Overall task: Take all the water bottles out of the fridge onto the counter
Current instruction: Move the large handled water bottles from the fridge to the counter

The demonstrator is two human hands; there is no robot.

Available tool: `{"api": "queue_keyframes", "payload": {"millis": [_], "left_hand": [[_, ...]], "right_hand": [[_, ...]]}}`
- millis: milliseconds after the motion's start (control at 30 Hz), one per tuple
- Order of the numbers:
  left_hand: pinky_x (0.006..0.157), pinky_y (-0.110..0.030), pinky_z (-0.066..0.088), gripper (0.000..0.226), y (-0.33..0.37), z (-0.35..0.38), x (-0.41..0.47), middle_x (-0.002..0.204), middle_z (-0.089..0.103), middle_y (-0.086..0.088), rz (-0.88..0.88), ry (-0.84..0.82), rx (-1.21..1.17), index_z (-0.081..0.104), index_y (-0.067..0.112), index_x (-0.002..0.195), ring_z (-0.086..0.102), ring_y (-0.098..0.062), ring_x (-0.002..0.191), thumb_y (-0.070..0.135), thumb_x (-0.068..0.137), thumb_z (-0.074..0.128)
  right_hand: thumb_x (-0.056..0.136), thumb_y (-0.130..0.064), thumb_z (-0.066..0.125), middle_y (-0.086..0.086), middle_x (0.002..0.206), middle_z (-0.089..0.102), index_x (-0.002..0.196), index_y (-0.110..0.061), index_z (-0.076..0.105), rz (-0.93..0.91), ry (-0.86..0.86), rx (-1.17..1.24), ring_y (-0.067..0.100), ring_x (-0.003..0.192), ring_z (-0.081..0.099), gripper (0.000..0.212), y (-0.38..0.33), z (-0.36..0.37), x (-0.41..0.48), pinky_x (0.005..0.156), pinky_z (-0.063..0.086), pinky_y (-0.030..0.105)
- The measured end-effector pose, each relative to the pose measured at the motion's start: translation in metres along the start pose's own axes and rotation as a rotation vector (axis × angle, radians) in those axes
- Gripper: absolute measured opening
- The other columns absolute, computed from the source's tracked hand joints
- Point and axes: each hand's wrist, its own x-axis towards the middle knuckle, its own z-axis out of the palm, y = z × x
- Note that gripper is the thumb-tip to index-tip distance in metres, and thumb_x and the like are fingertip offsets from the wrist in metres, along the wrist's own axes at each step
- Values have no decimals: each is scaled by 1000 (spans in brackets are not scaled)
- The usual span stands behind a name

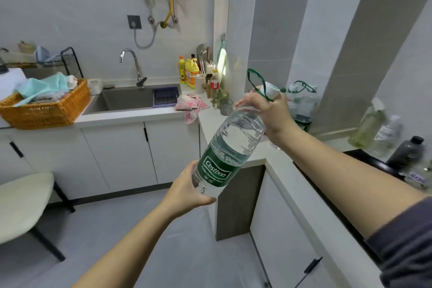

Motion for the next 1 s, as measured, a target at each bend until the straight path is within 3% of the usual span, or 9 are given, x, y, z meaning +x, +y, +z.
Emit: {"api": "queue_keyframes", "payload": {"millis": [200,333,467,700,767,867,1000], "left_hand": [[80,-17,53,95,15,50,49,119,59,13,-12,-13,-22,37,30,136,61,-5,105,31,57,90],[76,-13,51,92,16,70,75,118,59,12,-18,-34,-20,38,29,134,61,-9,106,29,58,90],[72,-11,50,93,11,82,106,118,59,12,-21,-60,-17,38,28,135,61,-6,104,28,58,89],[80,-14,51,94,-12,101,181,120,56,15,-13,-132,-29,36,29,134,58,-1,106,31,56,89],[87,-19,52,97,-22,105,209,121,56,17,-8,-155,-36,35,32,134,58,-1,108,33,54,89],[94,-31,53,97,-37,109,254,122,55,19,-11,-195,-44,34,38,131,58,-4,111,38,51,89],[92,-24,50,95,-47,116,309,120,56,22,4,-233,-46,36,38,131,58,-2,110,39,52,89]], "right_hand": [[88,-1,63,0,67,71,70,-9,65,40,8,-15,21,72,68,20,15,-53,38,87,56,43],[89,0,62,3,69,71,75,-5,66,55,16,-24,20,72,69,15,28,-73,56,86,58,41],[88,-1,63,7,73,72,71,-9,66,61,32,-54,28,80,71,19,45,-86,77,88,57,46],[86,0,66,8,75,72,71,-9,68,91,93,-101,28,79,68,17,80,-99,127,88,57,47],[85,-1,67,10,77,72,74,-7,68,103,119,-123,28,80,69,13,92,-101,147,86,58,43],[86,-3,69,1,75,73,77,-9,68,126,167,-153,16,77,70,11,109,-101,180,78,57,25],[81,-5,73,15,80,72,82,4,68,158,193,-247,11,75,65,10,129,-98,223,72,51,21]]}}
